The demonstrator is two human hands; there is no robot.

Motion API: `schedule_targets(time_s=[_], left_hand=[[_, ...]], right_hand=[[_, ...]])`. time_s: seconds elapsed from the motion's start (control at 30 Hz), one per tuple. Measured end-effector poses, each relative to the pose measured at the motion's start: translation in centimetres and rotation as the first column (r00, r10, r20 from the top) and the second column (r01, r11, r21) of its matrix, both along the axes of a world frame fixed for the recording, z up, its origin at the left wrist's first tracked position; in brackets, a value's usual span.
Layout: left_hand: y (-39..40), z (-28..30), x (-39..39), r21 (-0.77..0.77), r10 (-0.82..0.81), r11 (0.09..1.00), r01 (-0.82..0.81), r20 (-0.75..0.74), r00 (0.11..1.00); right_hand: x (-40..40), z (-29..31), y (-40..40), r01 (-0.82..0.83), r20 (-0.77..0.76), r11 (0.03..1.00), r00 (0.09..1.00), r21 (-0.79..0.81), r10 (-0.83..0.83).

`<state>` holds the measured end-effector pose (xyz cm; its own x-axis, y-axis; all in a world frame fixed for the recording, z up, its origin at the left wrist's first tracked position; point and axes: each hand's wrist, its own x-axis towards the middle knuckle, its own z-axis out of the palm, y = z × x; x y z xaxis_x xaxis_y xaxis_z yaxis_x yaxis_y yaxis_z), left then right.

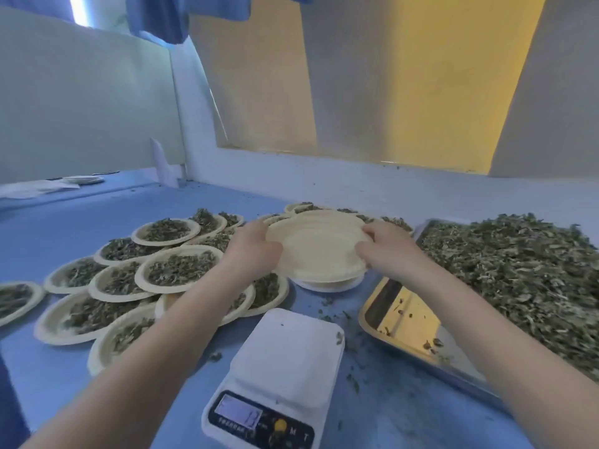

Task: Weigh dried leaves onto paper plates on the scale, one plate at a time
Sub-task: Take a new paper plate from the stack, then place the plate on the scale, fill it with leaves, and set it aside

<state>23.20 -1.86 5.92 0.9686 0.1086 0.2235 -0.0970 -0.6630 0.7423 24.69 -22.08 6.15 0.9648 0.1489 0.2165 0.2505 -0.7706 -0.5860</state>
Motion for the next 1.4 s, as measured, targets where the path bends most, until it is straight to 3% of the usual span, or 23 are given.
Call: schedule_targets(time_s=[0.33,0.57,0.83,1.03,1.4], left_hand=[[3.1,-9.1,-6.1,-0.086,0.037,0.995,-0.044,-0.080,0.996],[2.9,-11.8,-6.7,-0.132,0.093,0.987,-0.097,-0.038,0.995],[3.9,-13.0,-6.4,-0.369,0.108,0.921,-0.123,-0.060,0.992],[5.0,-14.5,-6.6,-0.616,0.139,0.769,-0.173,-0.103,0.985],[5.6,-15.2,-7.1,-0.602,0.065,0.793,-0.094,-0.071,0.995]], right_hand=[[-4.7,-8.2,3.1,-0.093,-0.159,0.995,0.983,-0.032,0.086],[-4.7,-10.4,2.8,-0.051,-0.116,0.992,0.993,-0.113,0.038],[-4.3,-11.0,2.6,0.015,-0.057,1.000,0.998,0.000,-0.014],[-4.3,-11.2,2.6,0.047,-0.040,0.998,0.998,0.042,-0.046],[-4.5,-11.2,2.5,0.057,-0.028,0.997,0.998,0.053,-0.055]])
